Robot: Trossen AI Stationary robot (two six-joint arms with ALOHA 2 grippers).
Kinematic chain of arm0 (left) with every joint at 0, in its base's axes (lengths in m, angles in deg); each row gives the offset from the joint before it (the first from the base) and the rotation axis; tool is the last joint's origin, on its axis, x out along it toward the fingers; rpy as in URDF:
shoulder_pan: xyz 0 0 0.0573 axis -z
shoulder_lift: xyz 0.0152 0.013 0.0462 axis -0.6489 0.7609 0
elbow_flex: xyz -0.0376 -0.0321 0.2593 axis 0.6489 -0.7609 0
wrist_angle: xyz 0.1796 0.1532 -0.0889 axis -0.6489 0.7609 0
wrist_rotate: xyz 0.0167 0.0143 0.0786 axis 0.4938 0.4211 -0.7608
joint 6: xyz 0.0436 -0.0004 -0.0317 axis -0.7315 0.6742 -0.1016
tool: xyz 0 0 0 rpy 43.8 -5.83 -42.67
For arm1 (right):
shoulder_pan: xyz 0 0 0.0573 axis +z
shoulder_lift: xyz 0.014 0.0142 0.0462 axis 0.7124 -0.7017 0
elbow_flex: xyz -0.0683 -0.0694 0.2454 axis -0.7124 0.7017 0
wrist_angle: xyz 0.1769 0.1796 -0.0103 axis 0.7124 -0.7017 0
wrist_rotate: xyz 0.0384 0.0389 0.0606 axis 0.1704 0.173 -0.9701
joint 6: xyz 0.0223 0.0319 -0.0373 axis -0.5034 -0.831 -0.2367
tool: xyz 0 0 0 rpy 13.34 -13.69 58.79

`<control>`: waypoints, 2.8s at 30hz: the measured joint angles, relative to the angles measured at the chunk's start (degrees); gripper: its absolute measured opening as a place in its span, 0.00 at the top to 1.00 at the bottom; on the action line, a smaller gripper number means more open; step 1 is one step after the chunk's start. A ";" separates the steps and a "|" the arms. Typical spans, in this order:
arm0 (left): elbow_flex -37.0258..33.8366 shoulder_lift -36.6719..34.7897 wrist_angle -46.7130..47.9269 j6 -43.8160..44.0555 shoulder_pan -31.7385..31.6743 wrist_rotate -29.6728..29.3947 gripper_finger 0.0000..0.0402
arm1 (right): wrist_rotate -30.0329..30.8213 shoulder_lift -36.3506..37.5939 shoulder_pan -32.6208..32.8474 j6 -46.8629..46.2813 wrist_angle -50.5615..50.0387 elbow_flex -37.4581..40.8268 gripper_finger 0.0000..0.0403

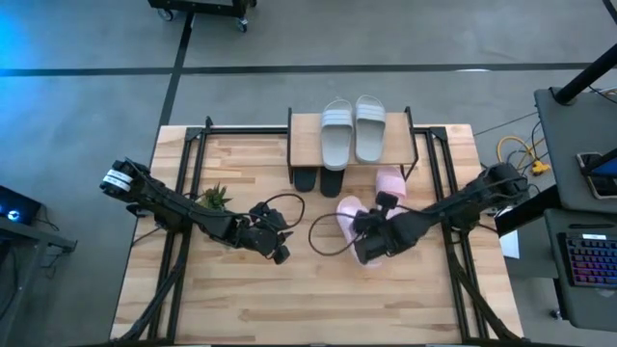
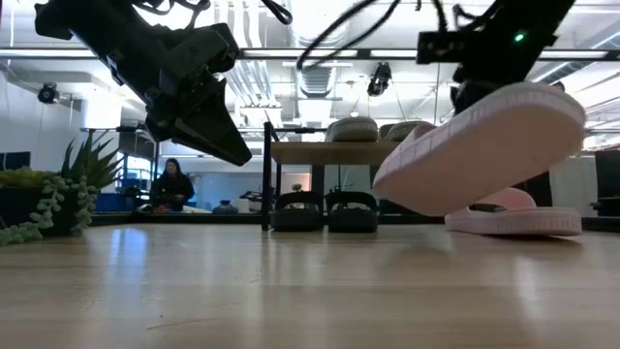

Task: Pick and place slides into the shelf
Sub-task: Move the pink left slipper to the top right of the table, then adjust the pink right slipper under the shelf

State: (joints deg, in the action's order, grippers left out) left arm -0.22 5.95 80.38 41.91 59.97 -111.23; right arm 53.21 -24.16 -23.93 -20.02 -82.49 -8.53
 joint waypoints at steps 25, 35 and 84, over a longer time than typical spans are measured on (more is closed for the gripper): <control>0.00 0.00 0.28 0.36 0.00 0.03 0.82 | 0.18 -8.74 -19.59 3.76 0.43 0.53 0.94; 0.00 0.00 0.89 0.36 0.02 0.04 0.82 | -2.86 -8.92 -19.65 3.59 -2.86 -0.54 0.66; 2.39 -0.02 -5.55 6.25 -9.98 13.12 0.82 | -43.12 27.85 -14.88 -36.69 -0.25 25.11 0.73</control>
State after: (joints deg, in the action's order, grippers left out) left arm 2.17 5.93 74.83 48.16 49.99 -98.12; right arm 10.08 3.69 -38.82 -56.71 -82.74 16.58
